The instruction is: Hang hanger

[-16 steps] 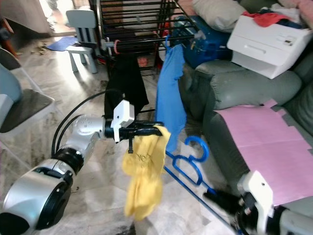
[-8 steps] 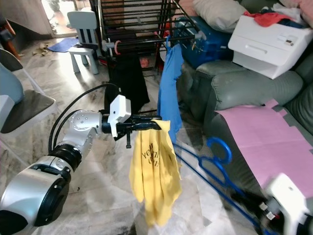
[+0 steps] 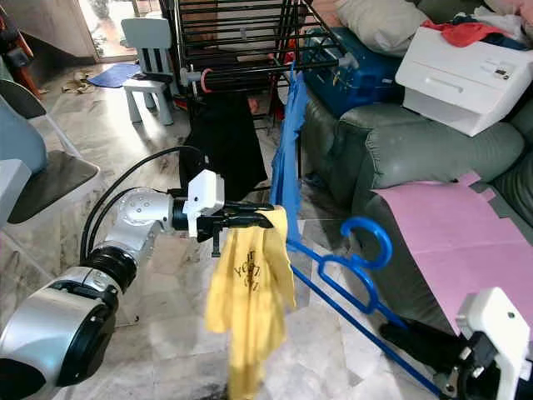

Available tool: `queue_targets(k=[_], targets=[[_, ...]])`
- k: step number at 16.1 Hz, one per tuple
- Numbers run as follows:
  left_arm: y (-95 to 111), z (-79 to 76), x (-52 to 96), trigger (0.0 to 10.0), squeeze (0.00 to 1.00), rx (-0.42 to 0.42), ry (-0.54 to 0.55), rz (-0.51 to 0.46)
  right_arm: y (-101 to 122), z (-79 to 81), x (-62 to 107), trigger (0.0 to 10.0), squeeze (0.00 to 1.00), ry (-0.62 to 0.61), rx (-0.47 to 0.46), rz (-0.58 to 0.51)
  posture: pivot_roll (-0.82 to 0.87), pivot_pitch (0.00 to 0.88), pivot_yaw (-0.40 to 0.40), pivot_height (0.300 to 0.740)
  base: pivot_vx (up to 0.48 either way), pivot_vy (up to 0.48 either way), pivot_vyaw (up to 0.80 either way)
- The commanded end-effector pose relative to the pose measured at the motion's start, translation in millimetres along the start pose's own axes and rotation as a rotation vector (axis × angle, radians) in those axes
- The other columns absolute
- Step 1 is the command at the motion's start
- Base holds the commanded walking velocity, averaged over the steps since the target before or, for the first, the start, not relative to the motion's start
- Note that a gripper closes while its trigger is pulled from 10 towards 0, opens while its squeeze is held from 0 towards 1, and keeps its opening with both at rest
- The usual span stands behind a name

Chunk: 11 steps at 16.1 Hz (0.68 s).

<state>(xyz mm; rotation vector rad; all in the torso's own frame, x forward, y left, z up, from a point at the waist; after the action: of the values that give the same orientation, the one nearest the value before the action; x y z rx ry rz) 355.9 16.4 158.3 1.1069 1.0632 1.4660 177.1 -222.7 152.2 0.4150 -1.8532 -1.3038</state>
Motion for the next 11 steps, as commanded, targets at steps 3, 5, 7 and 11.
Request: queue_targets(k=[3,5,7,11], targets=[[-4,5.6,1.8,10.0,0.00,-0.032,0.059,0.027,22,11.8,-1.6,10.0,0.00,0.080,0.036,-0.049,-0.04,0.000,0.021,0.740,0.000,0.000,0.00],[-7,13.9,6.5,10.0,0.00,-0.071,0.122,0.073,20,14.5,-0.1,10.0,0.00,0.085,0.031,-0.028,-0.05,0.000,0.024,0.740,0.000,0.000,0.00],[-11,22.6,13.4,10.0,0.00,-0.077,0.181,0.112,15,17.7,2.1,10.0,0.00,0.087,0.018,-0.004,-0.05,0.000,0.029,0.740,0.000,0.000,0.00],[-7,30.5,19.5,10.0,0.00,-0.125,0.224,0.129,4,26.3,2.9,10.0,0.00,0.100,-0.018,0.029,-0.05,0.000,0.031,0.740,0.000,0.000,0.00]])
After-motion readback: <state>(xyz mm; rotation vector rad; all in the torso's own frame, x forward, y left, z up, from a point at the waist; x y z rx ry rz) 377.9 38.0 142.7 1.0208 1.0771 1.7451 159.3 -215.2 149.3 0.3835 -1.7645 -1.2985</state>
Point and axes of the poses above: a point about 5 cm out from each wrist's last joint towards the gripper, its own x axis pointing back from the gripper into the wrist, its own y axis along the axis of the wrist's last joint, z = x × y, the point moved 6 cm from there along -x, pointing out of the wrist towards the gripper, and after that the axes turned 11 degrees about x, right-handed, at the moved point
